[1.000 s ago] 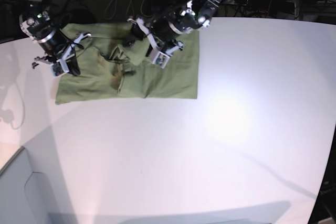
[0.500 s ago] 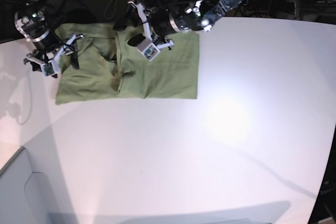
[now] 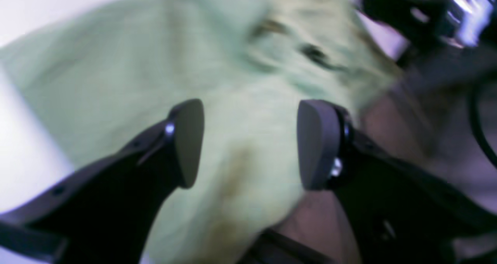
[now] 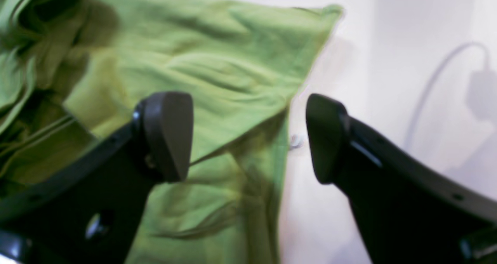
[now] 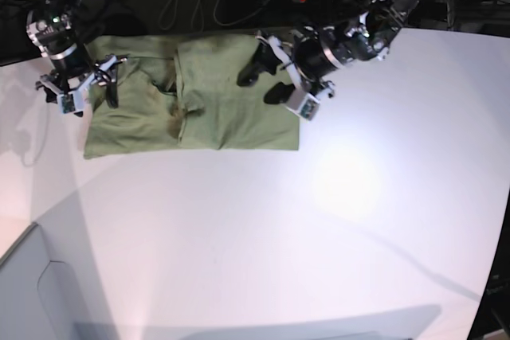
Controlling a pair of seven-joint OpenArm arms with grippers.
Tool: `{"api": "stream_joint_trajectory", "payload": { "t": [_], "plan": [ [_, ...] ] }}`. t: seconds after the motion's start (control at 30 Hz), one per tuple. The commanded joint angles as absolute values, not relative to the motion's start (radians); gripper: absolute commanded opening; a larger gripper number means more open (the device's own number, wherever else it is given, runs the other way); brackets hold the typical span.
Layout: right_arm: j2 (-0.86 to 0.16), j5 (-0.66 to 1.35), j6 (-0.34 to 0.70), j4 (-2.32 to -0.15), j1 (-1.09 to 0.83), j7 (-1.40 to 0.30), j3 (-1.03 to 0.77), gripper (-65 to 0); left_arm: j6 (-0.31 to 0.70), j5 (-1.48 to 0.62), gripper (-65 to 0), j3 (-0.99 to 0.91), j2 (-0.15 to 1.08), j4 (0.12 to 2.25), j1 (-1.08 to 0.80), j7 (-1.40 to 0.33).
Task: Fold the T-shirt properly
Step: 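Open the left gripper and raise it away from the shirt, then move both grippers onto the folded shirt bundle's edge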
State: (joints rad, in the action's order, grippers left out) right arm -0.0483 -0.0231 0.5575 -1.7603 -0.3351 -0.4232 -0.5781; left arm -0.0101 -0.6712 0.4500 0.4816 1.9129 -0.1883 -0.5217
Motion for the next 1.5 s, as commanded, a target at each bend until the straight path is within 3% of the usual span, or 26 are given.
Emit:
{"api": "stream_joint_trajectory", "payload": {
  "t": [0.0,0.27,0.4,1.23,1.33,1.47],
  "plan": [
    [-0.051,-0.008,0.562,-1.759,-0.317,-0.397,-0.605,-20.9,-0.002,-0.682,-28.3,0.39,0.483,1.936,-0.194,-0.501],
    [-0.044,-0.01,0.567,-1.613,-0.265,-0.397,-0.673,-20.9,-0.001,-0.682,-28.3,-0.065,0.383,1.923,-0.326,-0.503],
    [-0.044,-0.01,0.567,-1.598,-0.266,-0.397,-0.668,-20.9,0.001,-0.682,-28.3,-0.182,0.349,1.914,-0.348,-0.503],
    [-0.042,-0.01,0.57,-1.541,-0.303,-0.397,-0.556,-21.8,0.001,-0.682,-28.3,-0.205,0.344,1.834,-0.349,-0.504],
    [-0.044,-0.01,0.57,-1.541,-0.303,-0.397,-0.55,-25.9,0.001,-0.682,-28.3,-0.205,0.344,1.807,-0.349,-0.504],
    [-0.044,-0.01,0.57,-1.541,-0.305,-0.433,-0.55,-41.3,0.001,-0.682,-28.3,-0.205,0.344,1.79,-0.351,-0.504]
  ]
}}
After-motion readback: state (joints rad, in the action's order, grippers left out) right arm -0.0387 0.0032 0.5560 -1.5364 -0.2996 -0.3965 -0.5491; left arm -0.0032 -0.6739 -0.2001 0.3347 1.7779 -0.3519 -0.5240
